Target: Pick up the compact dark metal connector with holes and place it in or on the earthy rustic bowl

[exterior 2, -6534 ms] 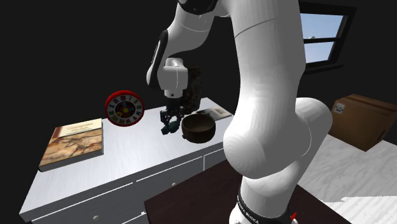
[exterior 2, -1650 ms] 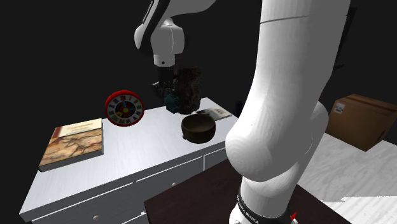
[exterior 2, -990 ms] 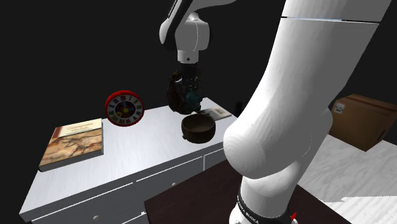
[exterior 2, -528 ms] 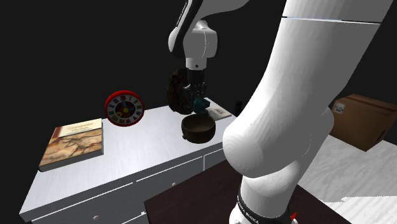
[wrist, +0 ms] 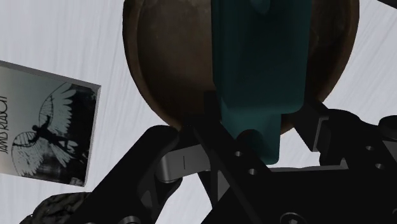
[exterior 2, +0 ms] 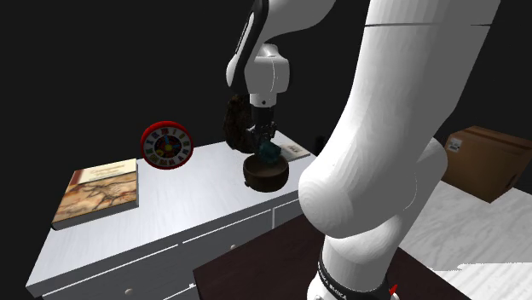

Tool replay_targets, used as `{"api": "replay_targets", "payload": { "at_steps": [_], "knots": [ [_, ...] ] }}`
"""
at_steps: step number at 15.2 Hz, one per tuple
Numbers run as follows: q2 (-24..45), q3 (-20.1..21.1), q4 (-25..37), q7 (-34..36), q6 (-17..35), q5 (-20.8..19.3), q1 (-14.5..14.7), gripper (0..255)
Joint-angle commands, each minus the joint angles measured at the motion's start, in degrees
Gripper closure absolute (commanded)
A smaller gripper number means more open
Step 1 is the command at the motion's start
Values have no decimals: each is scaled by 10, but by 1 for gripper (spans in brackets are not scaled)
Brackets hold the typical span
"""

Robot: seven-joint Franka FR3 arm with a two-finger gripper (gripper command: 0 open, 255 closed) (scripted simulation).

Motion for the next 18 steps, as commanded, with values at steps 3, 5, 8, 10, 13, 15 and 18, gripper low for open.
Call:
{"api": "replay_targets", "payload": {
  "at_steps": [3,5,8,10,13,15,18],
  "knots": [
    [6,0,-4,-2,11,3,0,255],
    [6,0,-4,-2,11,3,0,255],
    [6,0,-4,-2,11,3,0,255],
    [6,0,-4,-2,11,3,0,0],
    [6,0,-4,-2,11,3,0,0],
    [-8,0,2,2,-9,-3,0,0],
    [-44,-1,24,11,-66,-15,-2,0]
  ]
}}
